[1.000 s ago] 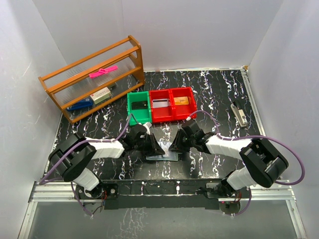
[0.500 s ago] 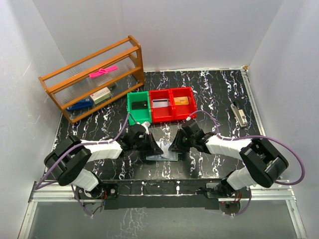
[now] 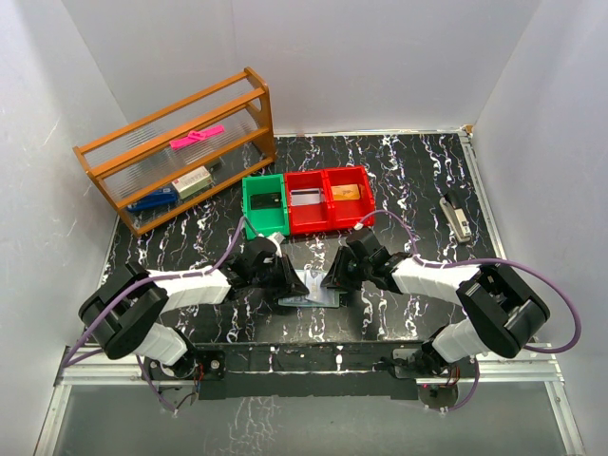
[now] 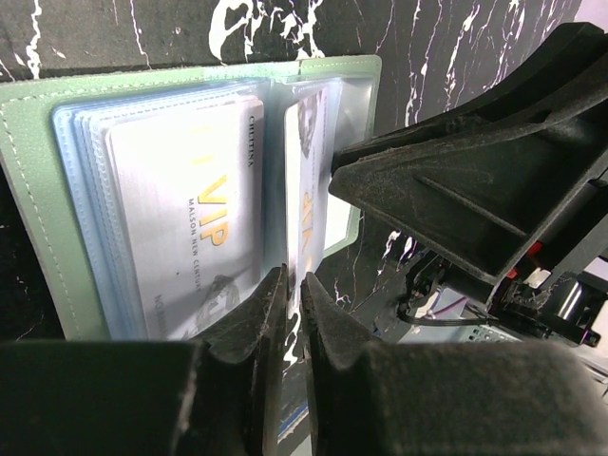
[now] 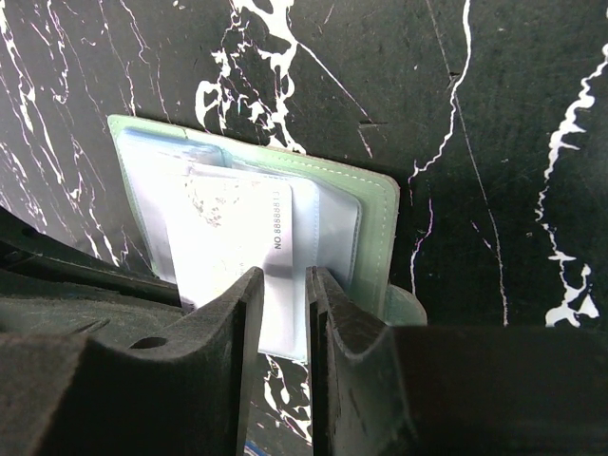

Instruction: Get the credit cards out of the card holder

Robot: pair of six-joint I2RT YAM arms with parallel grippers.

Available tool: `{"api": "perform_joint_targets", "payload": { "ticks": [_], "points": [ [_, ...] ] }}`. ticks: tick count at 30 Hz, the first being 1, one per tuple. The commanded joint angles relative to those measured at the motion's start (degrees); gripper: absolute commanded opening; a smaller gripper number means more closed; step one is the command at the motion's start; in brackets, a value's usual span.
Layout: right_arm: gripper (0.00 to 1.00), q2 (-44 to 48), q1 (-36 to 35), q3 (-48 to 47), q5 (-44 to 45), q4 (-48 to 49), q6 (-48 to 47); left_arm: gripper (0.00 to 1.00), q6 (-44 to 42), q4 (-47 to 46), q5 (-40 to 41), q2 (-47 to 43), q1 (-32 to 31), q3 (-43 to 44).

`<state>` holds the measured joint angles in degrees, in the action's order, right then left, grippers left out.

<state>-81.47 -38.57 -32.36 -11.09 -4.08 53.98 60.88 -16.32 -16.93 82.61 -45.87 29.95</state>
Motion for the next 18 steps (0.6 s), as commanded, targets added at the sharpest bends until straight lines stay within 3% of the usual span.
{"api": "perform_joint_targets", "payload": {
  "ticks": [1,7,13,18],
  "points": [
    [0.24,-1.2,0.2,0.4,2.4,-4.0,-2.6,0.10,-0.7,-2.0,-1.5,-1.1,0.2,0.4],
    [0.25,-2.0,0.2,0.4,2.1,-4.0,-2.8,0.00,-1.9,-0.9,-2.0,-0.3,0.2,2.4],
    [0.25,-0.7,0.1,0.1,3.8,-5.1,-2.6,0.00,-4.4,9.1,3.1,-2.7,0.3,4.0],
    [0.25,1.2,0.2,-1.0,4.3,-6.0,-3.3,0.00,-3.7,9.2,4.6,-5.4,0.3,2.2]
  ]
}}
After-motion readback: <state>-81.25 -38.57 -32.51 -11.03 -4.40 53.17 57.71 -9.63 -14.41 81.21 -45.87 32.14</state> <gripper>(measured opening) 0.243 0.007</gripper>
